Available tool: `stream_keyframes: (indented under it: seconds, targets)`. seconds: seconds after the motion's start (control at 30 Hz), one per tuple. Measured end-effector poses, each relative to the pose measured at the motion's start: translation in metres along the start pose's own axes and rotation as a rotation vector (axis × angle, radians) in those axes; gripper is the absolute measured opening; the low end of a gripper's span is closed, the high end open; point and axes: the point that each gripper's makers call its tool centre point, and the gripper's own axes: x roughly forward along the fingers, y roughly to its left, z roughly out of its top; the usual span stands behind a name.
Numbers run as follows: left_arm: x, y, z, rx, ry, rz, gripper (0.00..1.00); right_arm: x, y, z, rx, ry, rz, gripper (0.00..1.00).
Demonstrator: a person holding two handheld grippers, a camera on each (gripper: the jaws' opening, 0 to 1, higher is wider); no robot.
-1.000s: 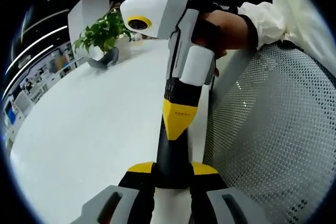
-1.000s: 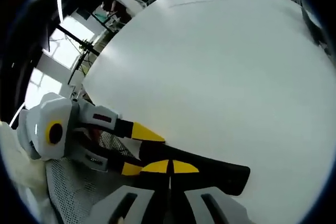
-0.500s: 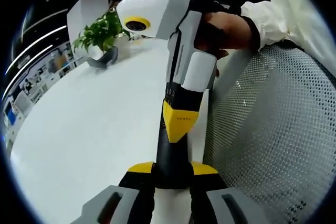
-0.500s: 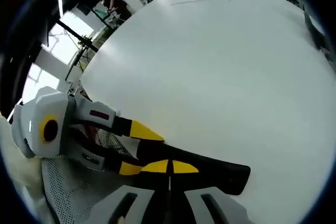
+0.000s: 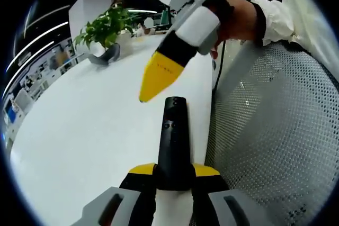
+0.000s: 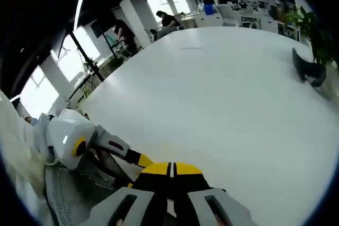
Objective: Press the specified remote control buttons in sequence, fully releasing each button before pressing the next.
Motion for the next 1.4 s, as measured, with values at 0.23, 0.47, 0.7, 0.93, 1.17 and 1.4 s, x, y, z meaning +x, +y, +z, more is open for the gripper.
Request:
stream_keyframes:
  seconds: [0.23,0.47,0.7,0.93,1.17,1.4]
  targets:
    - [0.000,0.002,0.000,0.005,0.025,-0.022,0.23,-0.041,-0.016,0.030,-0.075,-0.218,-0.117,0.22]
    - [-0.002,0.005,-0.002,0.027,0.036,-0.036,0.23,-0.071,-0.035,0.041,-0.049,-0.367,-0.231,0.58]
    - [-0.005,0.013,-0.004,0.047,0.057,-0.043,0.23,-0.085,-0.058,0.026,-0.099,-0.344,-0.401,0.89]
    - [-0.008,0.033,-0.002,0.042,0.068,-0.027,0.23,-0.082,-0.072,0.011,-0.178,-0.284,-0.508,0.94]
    - [-0.007,0.062,0.003,0.039,0.079,0.001,0.23,-0.080,-0.074,0.008,-0.196,-0.270,-0.514,0.95]
    - [-0.004,0.091,0.007,0.050,0.090,0.026,0.23,-0.077,-0.076,0.002,-0.193,-0.229,-0.518,0.91]
